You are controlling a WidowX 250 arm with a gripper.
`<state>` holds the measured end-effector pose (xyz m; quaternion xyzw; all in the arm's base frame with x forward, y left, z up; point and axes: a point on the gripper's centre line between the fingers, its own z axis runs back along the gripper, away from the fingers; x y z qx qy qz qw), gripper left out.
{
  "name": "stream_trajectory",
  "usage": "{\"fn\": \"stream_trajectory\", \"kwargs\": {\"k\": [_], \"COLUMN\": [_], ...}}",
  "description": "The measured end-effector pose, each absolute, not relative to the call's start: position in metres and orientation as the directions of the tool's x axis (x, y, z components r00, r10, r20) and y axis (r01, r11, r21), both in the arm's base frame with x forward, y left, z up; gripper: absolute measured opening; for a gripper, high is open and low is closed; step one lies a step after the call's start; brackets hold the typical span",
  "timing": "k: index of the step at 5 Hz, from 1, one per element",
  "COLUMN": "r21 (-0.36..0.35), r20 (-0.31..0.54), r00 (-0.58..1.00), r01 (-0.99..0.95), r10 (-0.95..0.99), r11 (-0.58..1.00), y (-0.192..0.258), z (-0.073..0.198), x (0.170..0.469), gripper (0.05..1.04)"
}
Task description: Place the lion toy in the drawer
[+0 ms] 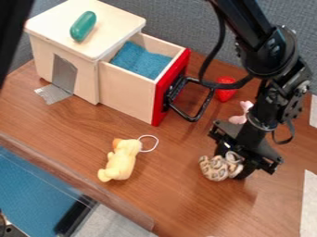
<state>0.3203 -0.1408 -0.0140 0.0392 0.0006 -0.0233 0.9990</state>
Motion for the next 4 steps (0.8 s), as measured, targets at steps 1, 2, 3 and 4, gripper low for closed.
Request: {"fn": "stream_trajectory", "kwargs": {"k": [1,2,3,4], "r21": [0.062,0.002,-0.042,-0.085], "r20": [0.004,0.049,0.068,0.138], "r00": [0.999,0.999,0.989,0.957], "r01": [0.036,-0.017,-0.131,-0.246], "r10": [-0.036,0.017,0.134,0.255], "r11": [0.997,1.0,0.991,0.966], "y": [-0.142,-0.139,-0.116,-0.088], "z": [0.0,0.038,0.057,0.087], "x": [0.314,0.316,0.331,0.358], "gripper": [0.508,0.508,0.508,0.508]}}
